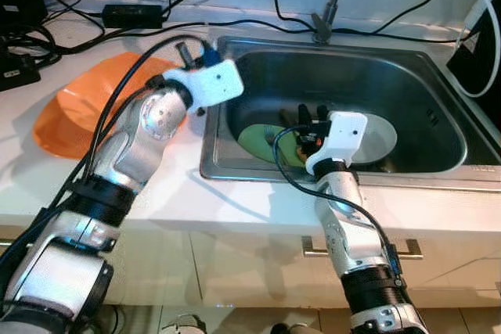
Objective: Kitchen organization
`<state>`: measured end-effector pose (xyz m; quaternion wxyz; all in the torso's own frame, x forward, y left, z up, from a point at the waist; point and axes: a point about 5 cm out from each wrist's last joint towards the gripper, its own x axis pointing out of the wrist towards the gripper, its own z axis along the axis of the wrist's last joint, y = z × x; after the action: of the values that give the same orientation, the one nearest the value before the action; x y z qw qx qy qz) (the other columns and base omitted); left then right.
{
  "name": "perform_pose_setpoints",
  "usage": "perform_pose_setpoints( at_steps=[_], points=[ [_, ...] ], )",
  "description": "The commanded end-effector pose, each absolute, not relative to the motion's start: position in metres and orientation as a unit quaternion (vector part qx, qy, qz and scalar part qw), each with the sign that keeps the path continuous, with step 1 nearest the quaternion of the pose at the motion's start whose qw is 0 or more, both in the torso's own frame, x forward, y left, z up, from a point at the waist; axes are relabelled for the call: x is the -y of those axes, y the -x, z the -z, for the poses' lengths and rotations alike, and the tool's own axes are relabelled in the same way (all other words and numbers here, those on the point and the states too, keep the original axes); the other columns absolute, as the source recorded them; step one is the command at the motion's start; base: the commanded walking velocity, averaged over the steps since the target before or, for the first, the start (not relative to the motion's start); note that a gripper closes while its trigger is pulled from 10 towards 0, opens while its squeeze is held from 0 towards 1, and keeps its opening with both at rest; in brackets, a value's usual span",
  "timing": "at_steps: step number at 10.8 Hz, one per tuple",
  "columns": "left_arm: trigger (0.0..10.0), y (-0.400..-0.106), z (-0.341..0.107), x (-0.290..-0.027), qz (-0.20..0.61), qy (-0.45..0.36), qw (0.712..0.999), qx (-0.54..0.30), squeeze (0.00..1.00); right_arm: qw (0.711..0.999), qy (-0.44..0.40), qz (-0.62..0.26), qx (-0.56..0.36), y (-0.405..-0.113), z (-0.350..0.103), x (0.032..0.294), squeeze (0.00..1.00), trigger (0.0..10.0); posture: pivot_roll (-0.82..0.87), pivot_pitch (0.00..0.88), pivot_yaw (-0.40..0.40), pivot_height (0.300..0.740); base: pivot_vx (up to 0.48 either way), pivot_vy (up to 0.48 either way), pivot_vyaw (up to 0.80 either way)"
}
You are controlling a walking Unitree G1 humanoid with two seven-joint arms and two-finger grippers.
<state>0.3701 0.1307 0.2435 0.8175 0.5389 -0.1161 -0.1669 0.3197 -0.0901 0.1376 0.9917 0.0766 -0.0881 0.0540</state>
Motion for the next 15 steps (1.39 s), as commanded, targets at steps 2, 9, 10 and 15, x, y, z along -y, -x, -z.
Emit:
perform_pose_setpoints(
  at_steps=[2, 9, 10, 15],
  points=[
    [0.0, -0.370, -0.254, -0.123, 0.166, -0.535, 0.816, 0.140, 0.00, 0.994, -0.075, -0.040, 0.073, -0.316, -0.128, 0.097, 0.00, 10.0, 0.07, 0.041, -0.057, 0.740, 0.000, 0.000, 0.00],
    [7.7, -0.348, -0.320, -0.102, 0.162, -0.374, 0.861, 0.303, 0.00, 0.994, -0.075, -0.038, 0.070, -0.317, -0.127, 0.097, 0.00, 10.0, 0.08, 0.045, -0.062, 0.740, 0.000, 0.000, 0.00],
    [10.0, -0.342, -0.327, -0.097, 0.187, -0.280, 0.889, 0.311, 0.00, 0.994, -0.075, -0.037, 0.072, -0.318, -0.128, 0.097, 0.00, 10.0, 0.08, 0.046, -0.062, 0.740, 0.000, 0.000, 0.00],
    [10.0, -0.333, -0.345, -0.097, 0.264, 0.007, 0.917, 0.298, 0.00, 0.994, -0.073, -0.031, 0.077, -0.317, -0.131, 0.102, 0.00, 10.0, 0.07, 0.051, -0.054, 0.740, 0.000, 0.000, 0.00]
  ],
)
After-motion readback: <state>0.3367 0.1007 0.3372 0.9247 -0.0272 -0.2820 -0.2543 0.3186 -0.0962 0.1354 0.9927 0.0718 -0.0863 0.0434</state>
